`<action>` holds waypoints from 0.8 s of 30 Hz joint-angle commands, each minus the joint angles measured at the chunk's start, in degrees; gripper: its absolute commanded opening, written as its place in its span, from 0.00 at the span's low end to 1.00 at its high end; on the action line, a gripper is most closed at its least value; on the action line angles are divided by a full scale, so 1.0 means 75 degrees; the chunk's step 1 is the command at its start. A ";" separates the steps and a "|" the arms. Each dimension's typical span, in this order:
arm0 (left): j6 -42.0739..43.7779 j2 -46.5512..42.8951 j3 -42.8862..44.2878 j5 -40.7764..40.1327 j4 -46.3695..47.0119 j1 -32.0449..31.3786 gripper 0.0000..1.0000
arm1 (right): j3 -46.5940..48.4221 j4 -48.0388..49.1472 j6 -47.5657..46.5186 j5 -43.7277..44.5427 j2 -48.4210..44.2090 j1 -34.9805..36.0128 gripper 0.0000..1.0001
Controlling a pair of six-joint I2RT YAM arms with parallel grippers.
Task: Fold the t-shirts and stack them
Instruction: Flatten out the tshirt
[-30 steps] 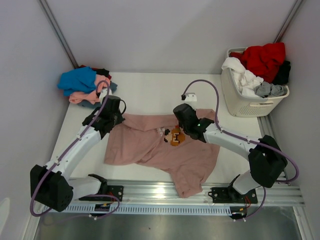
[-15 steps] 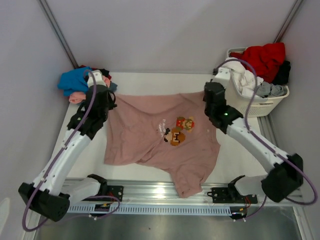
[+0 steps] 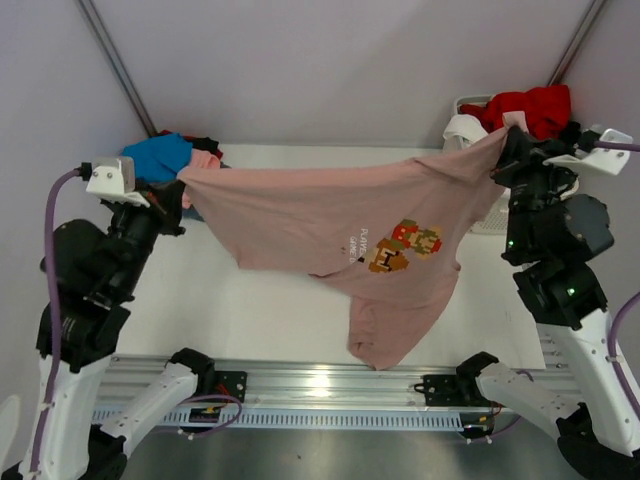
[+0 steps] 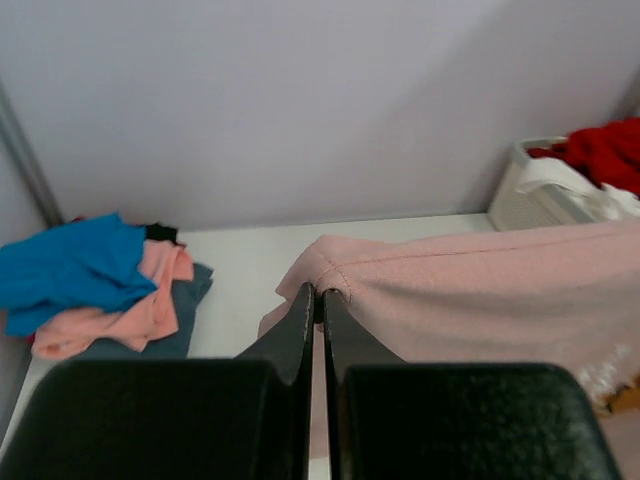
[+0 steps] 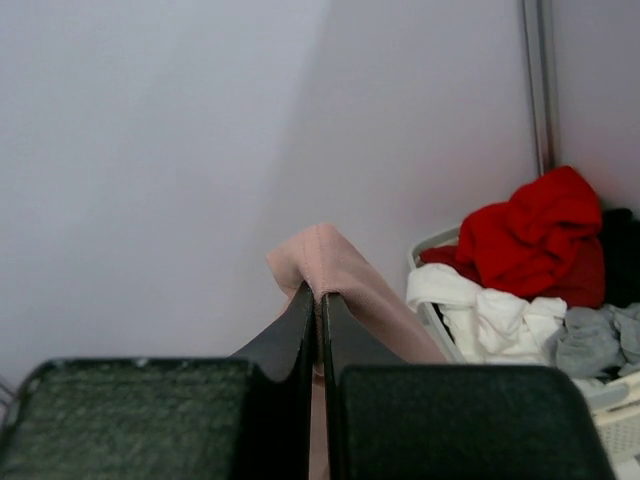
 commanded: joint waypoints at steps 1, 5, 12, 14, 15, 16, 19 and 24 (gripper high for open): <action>0.0860 -0.0377 0.0482 0.2151 -0.0247 -0.0139 0.01 | 0.0607 -0.0174 -0.0092 -0.0430 -0.0058 0.0119 0.00; 0.1294 -0.0694 0.0623 0.3243 -0.0387 -0.0233 0.01 | 0.0877 -0.0058 -0.0279 -0.0957 -0.0362 0.0131 0.00; 0.1494 -0.0917 0.0881 0.3373 -0.0751 -0.0315 0.01 | 0.1334 -0.0116 -0.0491 -0.1859 -0.0574 0.0119 0.00; 0.1482 -0.0883 0.0857 0.3373 -0.0728 -0.0315 0.01 | 0.1393 -0.0198 -0.0420 -0.2338 -0.0504 0.0131 0.00; 0.1482 -0.0859 0.0822 0.3362 -0.0705 -0.0315 0.01 | 0.1382 -0.0210 -0.0432 -0.2411 -0.0330 0.0131 0.00; 0.1482 -0.0836 0.0706 0.3292 -0.0670 -0.0315 0.01 | 0.1393 -0.0303 -0.0443 -0.2434 -0.0212 0.0131 0.00; 0.1506 -0.0660 0.0343 0.2685 -0.0482 -0.0315 0.01 | 0.1487 -0.0735 -0.0409 -0.2224 0.0489 0.0108 0.00; 0.1517 -0.0204 -0.0956 0.0811 0.0501 -0.0304 0.01 | 0.0902 -0.0820 0.0200 -0.2551 0.1510 -0.0197 0.00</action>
